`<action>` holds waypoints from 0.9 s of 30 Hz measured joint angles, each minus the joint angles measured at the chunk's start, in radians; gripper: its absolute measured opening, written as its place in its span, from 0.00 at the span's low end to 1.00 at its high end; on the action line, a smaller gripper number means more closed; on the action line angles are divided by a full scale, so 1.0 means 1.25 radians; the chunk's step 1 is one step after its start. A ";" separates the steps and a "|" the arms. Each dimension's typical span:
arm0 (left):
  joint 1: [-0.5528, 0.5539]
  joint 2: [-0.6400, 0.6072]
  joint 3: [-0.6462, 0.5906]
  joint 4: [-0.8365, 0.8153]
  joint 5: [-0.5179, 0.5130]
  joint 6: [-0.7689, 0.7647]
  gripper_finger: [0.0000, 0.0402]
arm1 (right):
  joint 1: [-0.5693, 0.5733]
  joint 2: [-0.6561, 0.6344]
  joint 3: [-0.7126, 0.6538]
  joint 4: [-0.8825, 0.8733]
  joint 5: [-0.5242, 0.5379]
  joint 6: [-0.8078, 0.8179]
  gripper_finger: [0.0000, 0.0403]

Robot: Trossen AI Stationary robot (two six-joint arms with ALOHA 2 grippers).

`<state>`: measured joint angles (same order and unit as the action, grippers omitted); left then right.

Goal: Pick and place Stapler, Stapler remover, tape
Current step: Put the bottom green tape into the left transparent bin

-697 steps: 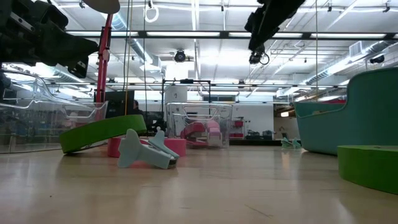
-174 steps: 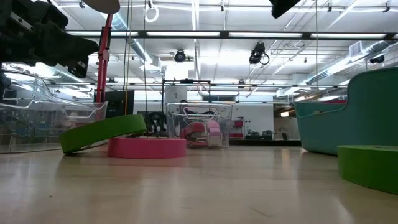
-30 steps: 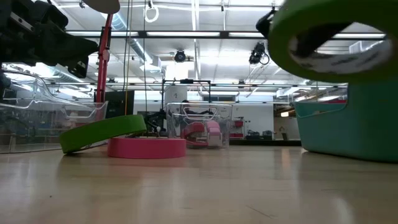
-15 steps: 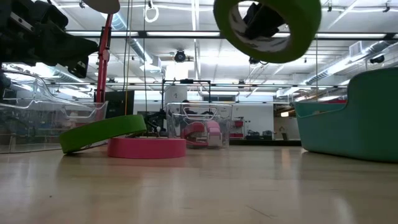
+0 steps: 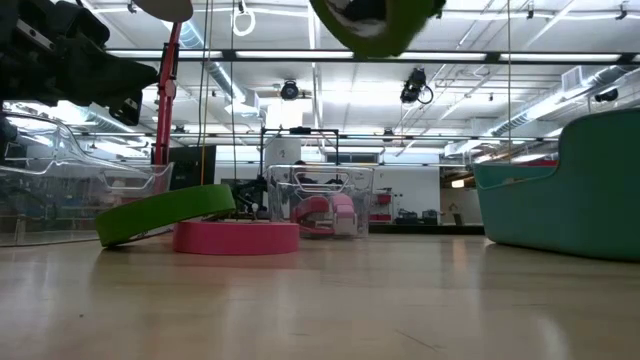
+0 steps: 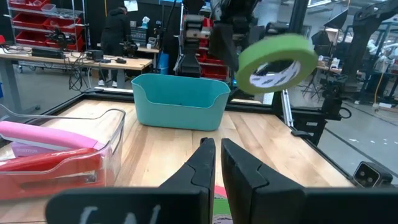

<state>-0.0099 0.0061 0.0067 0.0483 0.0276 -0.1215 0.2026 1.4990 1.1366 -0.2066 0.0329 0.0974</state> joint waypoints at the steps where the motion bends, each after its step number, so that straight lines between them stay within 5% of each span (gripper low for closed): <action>1: 0.000 0.000 0.000 0.002 0.002 -0.010 0.07 | -0.003 0.000 0.000 0.019 0.000 0.000 0.23; 19: 0.000 0.000 0.001 0.319 -0.025 -0.250 0.07 | -0.053 0.000 0.000 0.176 0.003 0.065 0.23; 27: 0.000 0.019 0.124 0.214 0.019 -0.200 0.07 | -0.061 0.000 0.000 0.227 0.003 0.061 0.23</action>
<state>-0.0097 0.0295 0.1621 0.3161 0.0516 -0.3715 0.1261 1.4990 1.1370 0.0773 0.0366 0.1736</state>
